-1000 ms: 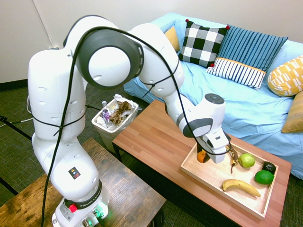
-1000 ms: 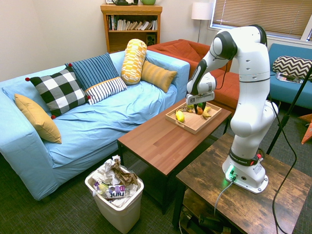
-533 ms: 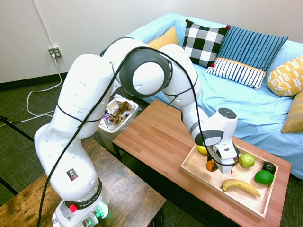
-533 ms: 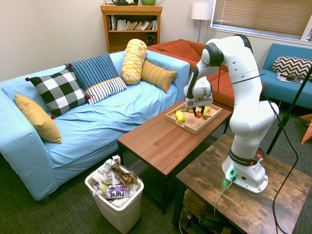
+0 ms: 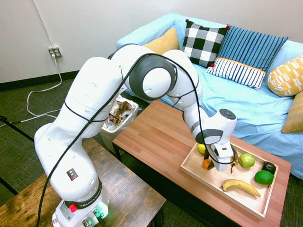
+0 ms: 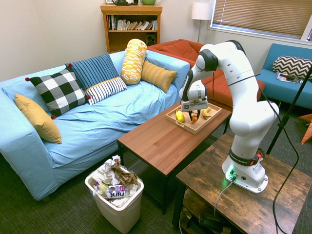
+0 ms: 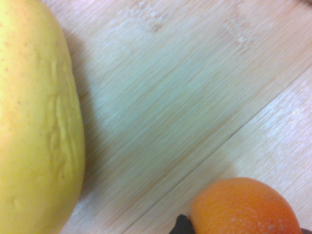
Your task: Put the tangerine in the tray
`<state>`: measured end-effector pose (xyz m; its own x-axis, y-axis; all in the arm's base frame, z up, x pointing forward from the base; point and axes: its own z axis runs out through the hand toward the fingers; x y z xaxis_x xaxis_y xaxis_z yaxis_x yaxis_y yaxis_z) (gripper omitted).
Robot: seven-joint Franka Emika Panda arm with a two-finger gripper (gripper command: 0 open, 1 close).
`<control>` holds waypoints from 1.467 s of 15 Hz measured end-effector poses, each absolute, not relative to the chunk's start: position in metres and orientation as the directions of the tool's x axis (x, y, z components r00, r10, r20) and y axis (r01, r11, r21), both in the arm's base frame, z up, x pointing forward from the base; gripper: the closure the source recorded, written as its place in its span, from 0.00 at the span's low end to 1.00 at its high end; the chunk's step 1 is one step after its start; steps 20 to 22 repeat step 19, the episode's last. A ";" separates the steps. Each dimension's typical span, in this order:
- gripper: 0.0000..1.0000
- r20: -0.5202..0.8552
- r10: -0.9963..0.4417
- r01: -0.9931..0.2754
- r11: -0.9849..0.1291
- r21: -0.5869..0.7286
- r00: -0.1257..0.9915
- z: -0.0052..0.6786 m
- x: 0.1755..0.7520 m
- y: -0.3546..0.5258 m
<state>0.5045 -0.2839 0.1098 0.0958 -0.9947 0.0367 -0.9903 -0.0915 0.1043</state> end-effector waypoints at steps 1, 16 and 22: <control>1.00 0.032 -0.995 -0.989 -0.092 0.112 0.096 0.107 0.506 -0.283; 0.00 0.016 -0.994 -0.985 -0.104 0.136 0.107 0.102 0.513 -0.284; 0.00 0.030 -0.994 -0.989 -0.099 0.105 0.103 0.131 0.509 -0.292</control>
